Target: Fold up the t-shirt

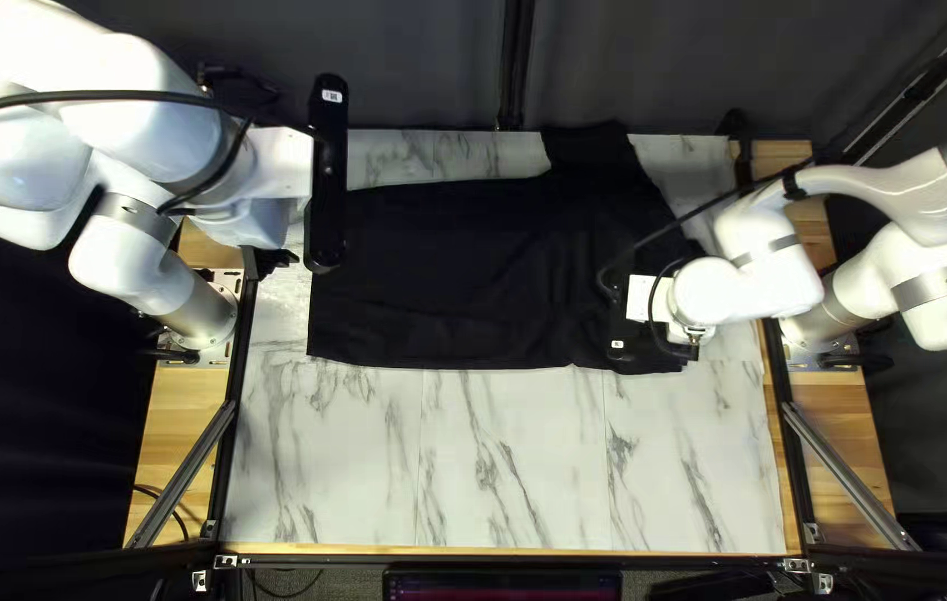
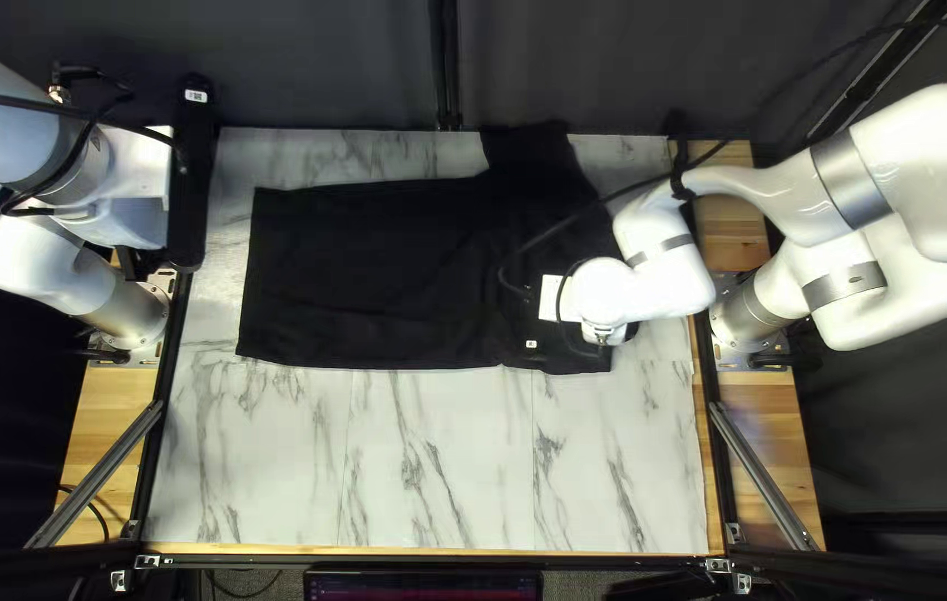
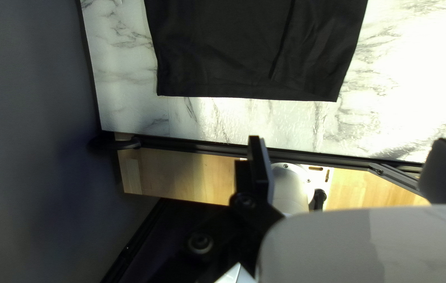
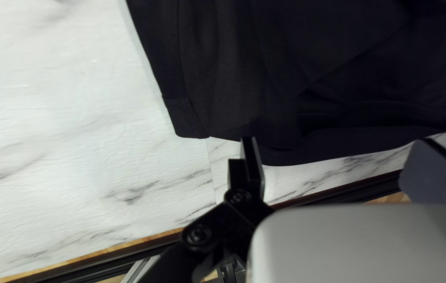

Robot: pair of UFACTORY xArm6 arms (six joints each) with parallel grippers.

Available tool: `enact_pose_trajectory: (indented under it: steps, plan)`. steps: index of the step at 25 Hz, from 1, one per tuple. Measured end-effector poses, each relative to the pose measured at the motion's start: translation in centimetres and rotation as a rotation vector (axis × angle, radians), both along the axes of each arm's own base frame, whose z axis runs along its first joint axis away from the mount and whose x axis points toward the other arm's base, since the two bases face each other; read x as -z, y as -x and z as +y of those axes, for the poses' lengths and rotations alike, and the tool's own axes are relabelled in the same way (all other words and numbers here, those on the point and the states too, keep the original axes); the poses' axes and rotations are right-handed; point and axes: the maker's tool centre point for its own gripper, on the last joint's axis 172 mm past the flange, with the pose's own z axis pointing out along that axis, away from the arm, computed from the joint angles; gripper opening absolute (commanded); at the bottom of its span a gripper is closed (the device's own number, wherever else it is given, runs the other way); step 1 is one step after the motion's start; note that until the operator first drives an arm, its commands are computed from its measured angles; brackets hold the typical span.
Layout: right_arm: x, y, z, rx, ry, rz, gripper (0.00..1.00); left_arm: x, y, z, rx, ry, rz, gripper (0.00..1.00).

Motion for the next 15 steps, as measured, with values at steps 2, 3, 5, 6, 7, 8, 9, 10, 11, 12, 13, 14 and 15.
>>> enact_pose_trajectory:
  steps: [2, 3, 5, 6, 7, 8, 9, 10, 11, 12, 13, 14, 15]
  plan:
    - [0.3, 0.0, -0.3, -0.006, -0.002, -0.003, 1.00, 0.0, 0.0, 0.0, 0.000, 0.000, 0.000, 1.00]
    - [0.4, -0.1, -0.3, -0.008, -0.003, -0.003, 1.00, 0.0, 0.0, 0.0, 0.000, 0.000, 0.000, 1.00]
    - [0.8, -0.3, -0.1, -0.015, -0.006, -0.002, 1.00, 0.0, 0.0, 0.0, 0.000, 0.000, 0.000, 1.00]
    - [1.0, -0.4, 0.1, -0.019, -0.008, -0.003, 1.00, 0.0, 0.0, 0.0, 0.000, 0.000, 0.000, 1.00]
    - [1.1, -0.5, 0.4, -0.022, -0.010, -0.003, 1.00, 0.0, 0.0, 0.0, 0.000, 0.000, 0.000, 1.00]
    - [1.3, -0.6, 0.8, -0.026, -0.012, -0.002, 1.00, 0.0, 0.0, 0.0, 0.000, 0.000, 0.000, 1.00]
    - [1.5, -0.7, 1.5, -0.031, -0.015, 0.000, 1.00, 0.0, 0.0, 0.0, 0.000, 0.000, 0.000, 1.00]
    - [1.6, -0.9, 2.2, -0.036, -0.017, 0.000, 1.00, 0.0, 0.0, 0.0, 0.000, 0.000, 0.000, 1.00]
    - [1.8, -1.0, 3.0, -0.040, -0.019, 0.001, 1.00, 0.0, 0.0, 0.0, 0.000, 0.000, 0.000, 1.00]
    - [1.9, -1.1, 3.9, -0.044, -0.021, 0.002, 1.00, 0.0, 0.0, 0.0, 0.000, 0.000, 0.000, 1.00]
    - [2.0, -1.1, 4.8, -0.046, -0.023, 0.003, 1.00, 0.0, 0.0, 0.0, 0.000, 0.000, 0.000, 1.00]
    - [2.1, -1.1, 5.6, -0.047, -0.024, 0.004, 1.00, 0.0, 0.0, 0.0, 0.000, 0.000, 0.000, 1.00]
    - [2.1, -1.0, 6.3, -0.046, -0.025, 0.005, 1.00, 0.0, 0.0, 0.0, 0.000, 0.000, 0.000, 1.00]
